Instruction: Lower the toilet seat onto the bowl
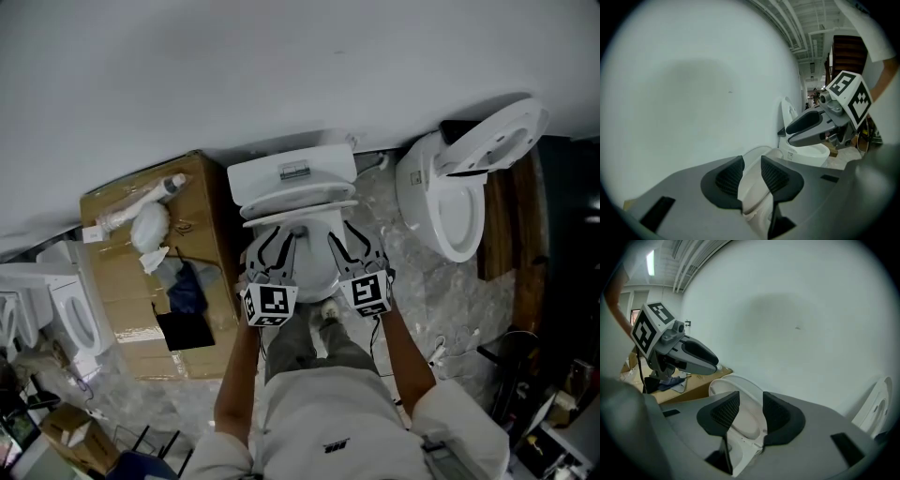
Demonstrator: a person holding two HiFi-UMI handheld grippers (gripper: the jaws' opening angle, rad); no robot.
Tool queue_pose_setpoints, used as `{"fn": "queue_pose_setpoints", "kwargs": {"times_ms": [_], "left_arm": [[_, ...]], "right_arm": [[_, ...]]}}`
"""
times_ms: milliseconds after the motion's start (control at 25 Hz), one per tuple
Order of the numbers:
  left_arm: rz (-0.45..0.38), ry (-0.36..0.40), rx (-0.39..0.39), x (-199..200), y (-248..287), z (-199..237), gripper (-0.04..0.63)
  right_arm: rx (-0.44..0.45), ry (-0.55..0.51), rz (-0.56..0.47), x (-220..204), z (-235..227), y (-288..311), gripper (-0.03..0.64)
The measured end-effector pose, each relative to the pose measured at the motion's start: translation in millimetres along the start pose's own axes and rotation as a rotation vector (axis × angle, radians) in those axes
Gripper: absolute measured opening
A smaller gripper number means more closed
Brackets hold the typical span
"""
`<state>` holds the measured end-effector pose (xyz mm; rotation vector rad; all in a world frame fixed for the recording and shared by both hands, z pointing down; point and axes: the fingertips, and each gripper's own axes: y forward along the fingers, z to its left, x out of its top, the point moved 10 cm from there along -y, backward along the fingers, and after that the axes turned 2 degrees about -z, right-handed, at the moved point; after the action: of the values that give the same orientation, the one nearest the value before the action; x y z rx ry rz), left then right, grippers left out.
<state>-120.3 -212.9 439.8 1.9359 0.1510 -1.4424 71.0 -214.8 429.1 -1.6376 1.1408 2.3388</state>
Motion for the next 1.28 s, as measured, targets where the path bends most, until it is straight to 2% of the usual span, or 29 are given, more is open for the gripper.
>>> {"fn": "queue_pose_setpoints", "kwargs": {"times_ms": [440, 680, 1000, 1120, 1280], "left_arm": [[0.022, 0.040, -0.035, -18.0, 31.3, 10.7, 0.153], [0.052, 0.058, -0.065, -25.4, 47.7, 15.5, 0.159], [0.083, 0.091, -0.080, -34.1, 64.4, 16.5, 0.167], [0.096, 0.091, -0.077, -37.6, 70.1, 15.3, 0.175], [0.104, 0.077, -0.057, -41.1, 73.6, 14.9, 0.172]], "right_arm": [[0.015, -0.092, 0.041, -11.3, -4.2, 40.5, 0.157], [0.052, -0.153, 0.071, -13.8, -13.7, 62.4, 0.209], [0.102, -0.174, 0.101, -22.5, -14.7, 84.5, 0.216], [0.102, -0.178, 0.114, -25.9, -15.6, 89.1, 0.208], [0.088, -0.172, 0.109, -28.2, -16.8, 89.1, 0.158]]}}
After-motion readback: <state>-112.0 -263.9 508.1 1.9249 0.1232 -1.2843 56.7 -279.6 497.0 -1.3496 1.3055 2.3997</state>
